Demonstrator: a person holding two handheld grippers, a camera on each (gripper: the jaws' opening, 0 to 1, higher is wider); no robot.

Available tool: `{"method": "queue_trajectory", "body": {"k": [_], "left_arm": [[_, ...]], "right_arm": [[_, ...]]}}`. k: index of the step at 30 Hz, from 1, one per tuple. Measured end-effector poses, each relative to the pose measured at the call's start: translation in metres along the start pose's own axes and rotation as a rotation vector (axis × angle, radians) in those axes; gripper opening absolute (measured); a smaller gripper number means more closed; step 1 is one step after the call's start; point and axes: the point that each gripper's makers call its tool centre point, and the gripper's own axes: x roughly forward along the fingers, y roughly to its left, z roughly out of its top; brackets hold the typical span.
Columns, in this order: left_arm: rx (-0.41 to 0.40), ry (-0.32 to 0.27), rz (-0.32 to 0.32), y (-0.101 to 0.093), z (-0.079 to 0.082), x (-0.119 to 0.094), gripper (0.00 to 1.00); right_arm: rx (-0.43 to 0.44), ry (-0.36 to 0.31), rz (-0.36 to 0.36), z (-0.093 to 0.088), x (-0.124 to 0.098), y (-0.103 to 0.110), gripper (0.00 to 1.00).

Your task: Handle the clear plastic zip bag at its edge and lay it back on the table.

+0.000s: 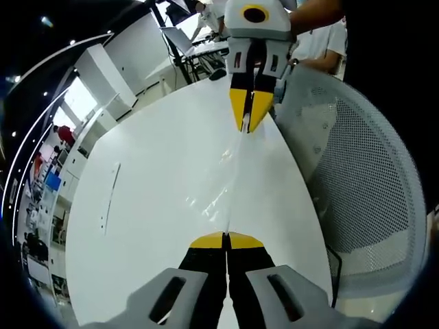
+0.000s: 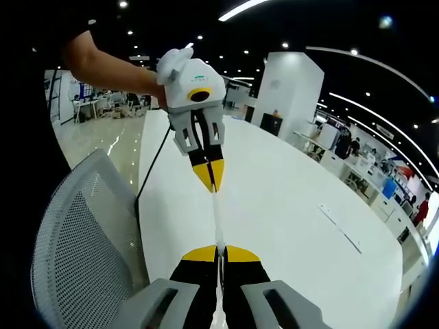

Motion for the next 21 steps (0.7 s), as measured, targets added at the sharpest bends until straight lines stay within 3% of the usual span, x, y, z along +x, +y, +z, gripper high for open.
{"method": "queue_trajectory", "body": {"k": [21], "left_arm": [[-0.006, 0.006, 0.001, 0.0024, -0.0046, -0.0009, 0.00]], "right_arm": [[0.000, -0.001, 0.006, 0.0001, 0.0009, -0.0007, 0.00]]}}
